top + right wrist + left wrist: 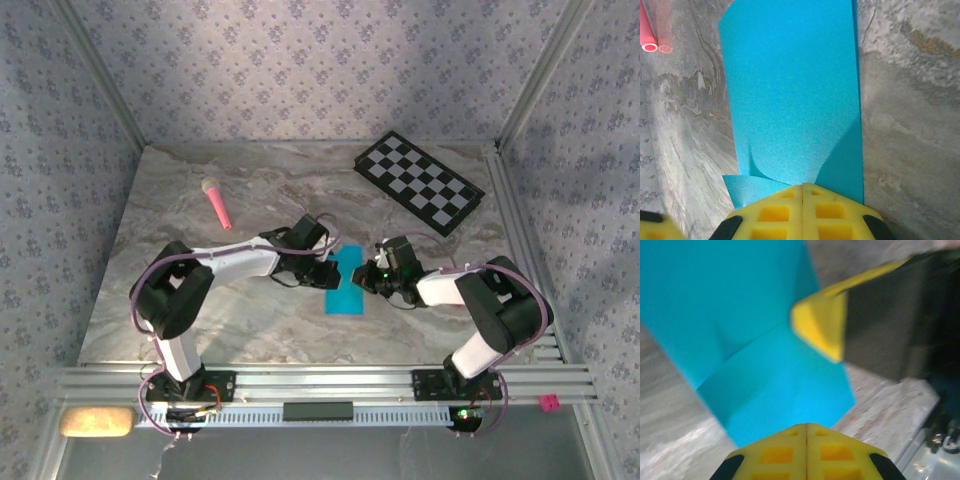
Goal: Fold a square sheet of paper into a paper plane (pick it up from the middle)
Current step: Fold the triangle a second time at the center of the table.
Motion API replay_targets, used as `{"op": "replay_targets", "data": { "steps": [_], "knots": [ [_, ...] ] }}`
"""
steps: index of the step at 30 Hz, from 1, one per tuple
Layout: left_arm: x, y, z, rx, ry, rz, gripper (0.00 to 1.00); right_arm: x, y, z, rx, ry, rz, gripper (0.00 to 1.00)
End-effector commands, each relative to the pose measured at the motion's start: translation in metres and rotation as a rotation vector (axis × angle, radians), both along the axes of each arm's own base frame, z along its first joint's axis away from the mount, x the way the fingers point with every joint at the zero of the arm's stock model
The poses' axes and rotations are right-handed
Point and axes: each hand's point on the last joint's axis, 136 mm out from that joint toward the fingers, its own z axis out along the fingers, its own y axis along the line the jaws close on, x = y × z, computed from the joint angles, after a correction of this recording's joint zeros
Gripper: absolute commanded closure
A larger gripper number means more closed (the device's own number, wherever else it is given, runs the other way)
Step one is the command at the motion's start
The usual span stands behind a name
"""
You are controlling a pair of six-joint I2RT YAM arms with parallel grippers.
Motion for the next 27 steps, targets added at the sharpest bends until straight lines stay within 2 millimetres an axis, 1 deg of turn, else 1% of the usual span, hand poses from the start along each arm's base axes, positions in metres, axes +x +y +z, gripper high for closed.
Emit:
{"op": "replay_targets", "data": {
  "steps": [1,4,8,11,19,21,24,27],
  "knots": [
    [-0.003,-0.011,0.0,-0.027,0.055,-0.01,0.93,-0.021,-0.025,-0.035,-0.133,0.119,-0.045,1.0],
    [-0.005,-0.016,-0.01,-0.029,0.081,-0.022,0.95,-0.021,-0.027,-0.037,-0.145,0.127,-0.05,1.0],
    [-0.008,-0.02,-0.018,-0.028,0.094,-0.041,0.97,-0.022,-0.026,-0.038,-0.141,0.132,-0.052,1.0],
    [-0.009,-0.023,-0.023,-0.019,0.095,-0.055,0.99,-0.022,-0.027,-0.038,-0.143,0.134,-0.054,1.0],
    [-0.012,-0.028,-0.031,0.005,0.086,-0.088,0.99,-0.026,-0.03,-0.041,-0.151,0.148,-0.056,1.0],
    [-0.013,-0.026,-0.035,0.032,0.081,-0.096,0.99,-0.027,-0.031,-0.041,-0.152,0.148,-0.058,1.0],
    [-0.016,-0.021,-0.047,0.072,0.088,-0.103,0.98,-0.028,-0.033,-0.044,-0.157,0.152,-0.063,1.0],
    [-0.022,-0.011,-0.059,0.127,0.088,-0.111,0.98,-0.03,-0.035,-0.046,-0.161,0.16,-0.065,1.0]
  ]
}}
